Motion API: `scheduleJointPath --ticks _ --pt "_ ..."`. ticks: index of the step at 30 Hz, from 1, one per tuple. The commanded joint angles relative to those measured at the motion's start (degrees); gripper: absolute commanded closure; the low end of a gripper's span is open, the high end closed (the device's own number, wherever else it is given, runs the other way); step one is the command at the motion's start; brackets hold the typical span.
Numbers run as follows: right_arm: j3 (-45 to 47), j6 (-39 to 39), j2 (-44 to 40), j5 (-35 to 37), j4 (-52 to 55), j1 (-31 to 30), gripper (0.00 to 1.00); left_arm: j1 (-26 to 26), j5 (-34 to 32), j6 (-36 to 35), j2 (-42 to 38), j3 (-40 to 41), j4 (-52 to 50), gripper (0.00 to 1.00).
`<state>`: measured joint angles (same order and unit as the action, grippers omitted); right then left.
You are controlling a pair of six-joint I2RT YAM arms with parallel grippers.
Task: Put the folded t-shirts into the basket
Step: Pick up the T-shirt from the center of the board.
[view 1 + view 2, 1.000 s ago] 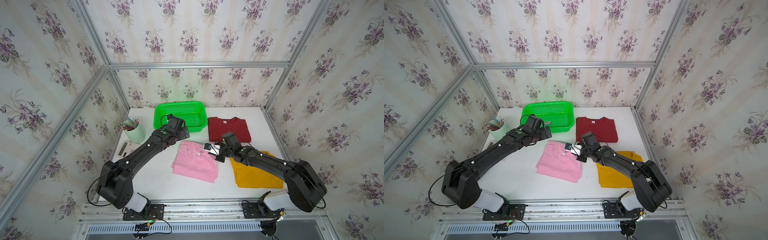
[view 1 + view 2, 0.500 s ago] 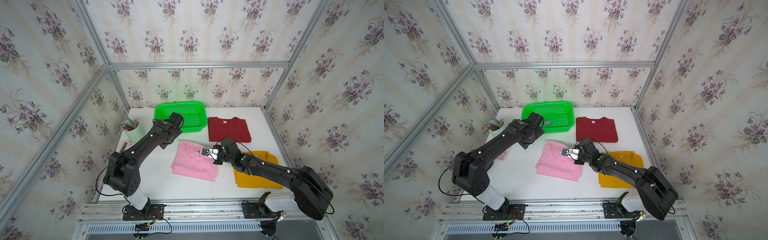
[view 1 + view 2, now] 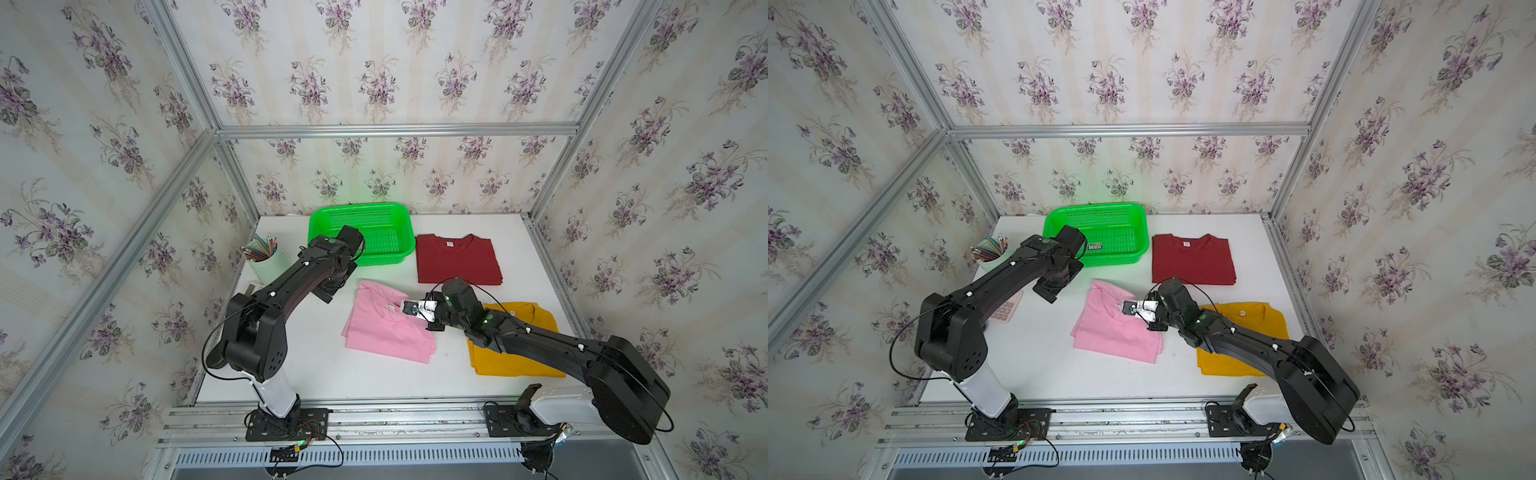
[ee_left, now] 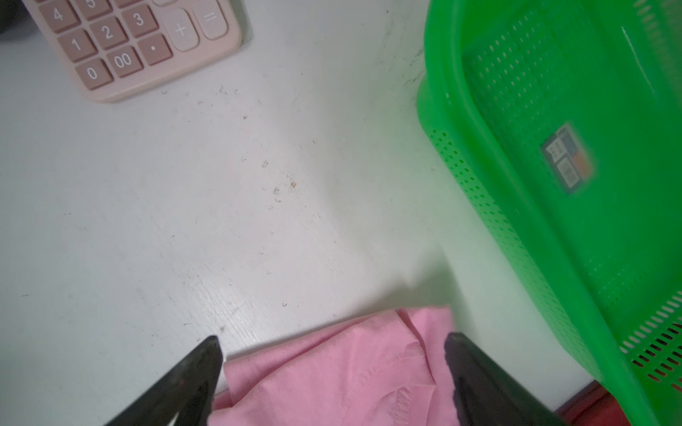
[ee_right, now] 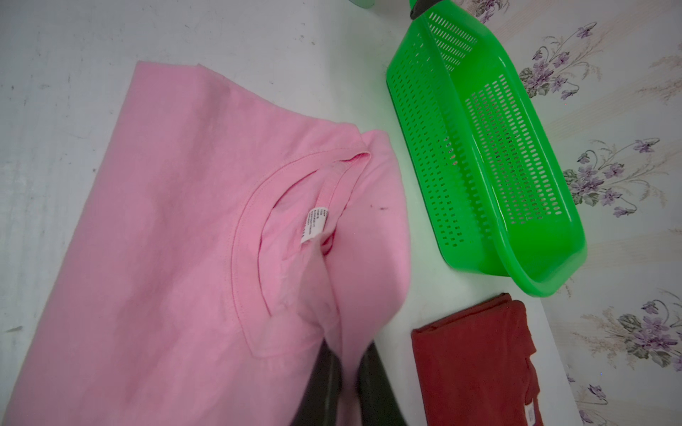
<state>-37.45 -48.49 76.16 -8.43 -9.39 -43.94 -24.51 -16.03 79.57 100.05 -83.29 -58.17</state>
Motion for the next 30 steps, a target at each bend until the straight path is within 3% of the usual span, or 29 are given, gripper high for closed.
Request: scheduleJointPath --ticks 1,7,15,21,30 --pt "0.2 -0.7 -0.6 -0.1 -2.2 -0.5 1.0 0.5 1.0 1.0 1.4 -1.7 -1.6 0.05" --pt "1.7 -1.9 -1.9 2.5 -5.3 -1.7 1.0 0.6 4.5 0.5 3.7 -5.5 -4.3 0.05" --pt "4.6 -4.5 -5.0 3.0 -9.9 -3.7 1.0 -0.2 18.1 1.1 5.4 -2.4 0.9 0.07" --pt "5.0 -6.4 -5.9 2.7 -8.9 -5.1 1.0 -0.4 20.1 0.9 7.6 -3.1 3.0 0.06" --pt "5.1 -7.5 -5.9 3.9 -7.9 -7.0 1.0 -1.0 18.1 -0.4 7.8 -4.9 2.9 0.06"
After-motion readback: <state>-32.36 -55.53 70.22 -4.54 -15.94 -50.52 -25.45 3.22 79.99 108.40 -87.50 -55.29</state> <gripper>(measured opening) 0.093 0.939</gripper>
